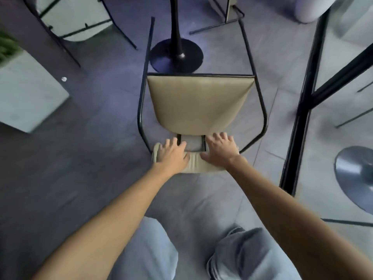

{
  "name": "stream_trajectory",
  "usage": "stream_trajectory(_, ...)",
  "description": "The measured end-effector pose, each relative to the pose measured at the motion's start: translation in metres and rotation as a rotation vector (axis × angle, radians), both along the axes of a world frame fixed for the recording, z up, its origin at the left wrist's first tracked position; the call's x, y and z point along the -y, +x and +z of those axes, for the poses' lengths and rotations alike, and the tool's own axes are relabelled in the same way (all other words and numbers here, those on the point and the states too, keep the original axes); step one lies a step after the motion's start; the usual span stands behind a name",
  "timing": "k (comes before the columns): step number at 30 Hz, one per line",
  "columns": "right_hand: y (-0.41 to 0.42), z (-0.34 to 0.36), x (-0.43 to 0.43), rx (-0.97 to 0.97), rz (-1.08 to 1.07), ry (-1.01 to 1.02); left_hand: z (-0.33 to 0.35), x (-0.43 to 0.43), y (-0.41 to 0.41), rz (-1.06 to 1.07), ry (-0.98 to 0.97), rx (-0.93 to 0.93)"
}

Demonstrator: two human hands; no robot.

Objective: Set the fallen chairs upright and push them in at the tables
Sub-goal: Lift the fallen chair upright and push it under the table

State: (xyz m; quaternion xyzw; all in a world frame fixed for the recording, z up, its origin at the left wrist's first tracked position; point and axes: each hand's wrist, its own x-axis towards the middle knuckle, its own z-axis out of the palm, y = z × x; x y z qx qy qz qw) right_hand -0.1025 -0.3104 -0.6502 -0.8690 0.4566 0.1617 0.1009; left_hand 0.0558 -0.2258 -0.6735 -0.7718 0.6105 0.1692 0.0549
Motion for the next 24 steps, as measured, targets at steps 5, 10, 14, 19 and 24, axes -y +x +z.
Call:
stream_trajectory(5, 0.001, -0.144, 0.008, 0.001, 0.034, -0.033, -0.138, 0.012, -0.008, 0.077, -0.019, -0.043)
stream_trajectory(10, 0.008, -0.27, 0.013, -0.015, 0.043, -0.004, -0.256, 0.014, -0.016, -0.016, 0.004, 0.024)
stream_trajectory(14, 0.017, -0.341, 0.016, 0.05, -0.002, 0.071, -0.323, 0.015, -0.02, 0.008, 0.024, -0.03)
stream_trajectory(19, 0.015, -0.405, 0.011, 0.314, -0.235, 0.263, -0.375, 0.02, -0.025, 0.332, 0.054, -0.328)
stream_trajectory(24, 0.011, -0.438, 0.0, 0.505, -0.78, 0.557, -0.417, 0.016, -0.023, 1.107, 0.094, -0.818)
